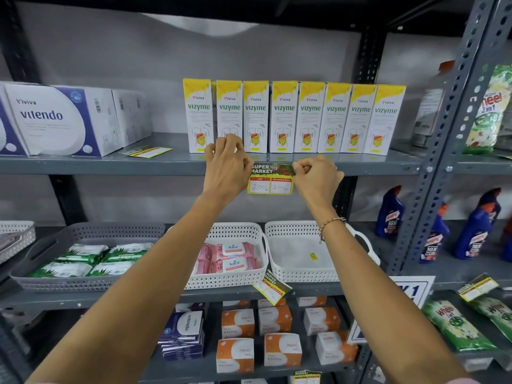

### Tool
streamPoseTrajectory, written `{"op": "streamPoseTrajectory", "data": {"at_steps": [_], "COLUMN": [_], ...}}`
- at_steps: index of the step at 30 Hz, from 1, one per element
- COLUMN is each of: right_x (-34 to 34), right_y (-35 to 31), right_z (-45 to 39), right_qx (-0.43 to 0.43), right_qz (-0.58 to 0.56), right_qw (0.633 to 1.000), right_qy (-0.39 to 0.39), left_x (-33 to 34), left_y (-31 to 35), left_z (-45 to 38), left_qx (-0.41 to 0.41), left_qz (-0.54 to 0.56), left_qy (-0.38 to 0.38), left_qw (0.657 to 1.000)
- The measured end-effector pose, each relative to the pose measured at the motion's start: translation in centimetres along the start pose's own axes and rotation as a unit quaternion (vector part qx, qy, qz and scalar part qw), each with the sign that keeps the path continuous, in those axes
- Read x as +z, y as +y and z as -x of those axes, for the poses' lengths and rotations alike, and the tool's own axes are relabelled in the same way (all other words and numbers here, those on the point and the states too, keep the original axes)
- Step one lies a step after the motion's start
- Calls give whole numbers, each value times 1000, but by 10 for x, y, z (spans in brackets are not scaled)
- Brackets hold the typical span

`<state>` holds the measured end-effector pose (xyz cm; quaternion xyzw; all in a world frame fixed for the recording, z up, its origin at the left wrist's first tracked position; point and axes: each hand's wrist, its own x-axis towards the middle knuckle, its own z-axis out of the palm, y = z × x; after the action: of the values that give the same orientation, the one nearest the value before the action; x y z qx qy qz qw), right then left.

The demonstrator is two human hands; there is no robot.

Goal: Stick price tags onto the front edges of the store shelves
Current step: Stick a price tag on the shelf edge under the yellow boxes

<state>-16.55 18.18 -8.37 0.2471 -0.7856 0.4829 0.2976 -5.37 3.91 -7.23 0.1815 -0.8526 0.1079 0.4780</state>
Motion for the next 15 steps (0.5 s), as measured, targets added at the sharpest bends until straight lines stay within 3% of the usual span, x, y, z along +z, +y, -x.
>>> {"op": "streamPoseTrajectory", "data": {"at_steps": [15], "right_x": [2], "right_y": [1], "right_z": [-3], "right_qx": [4], "right_qz": [22], "right_qw": [1000], "right_qy": [-12], "left_x": [4], "left_y": [-2], "left_z": [3], "left_qx": [-3], "left_qz": [19], "left_qy": [-10], "left_qw": [1000]}}
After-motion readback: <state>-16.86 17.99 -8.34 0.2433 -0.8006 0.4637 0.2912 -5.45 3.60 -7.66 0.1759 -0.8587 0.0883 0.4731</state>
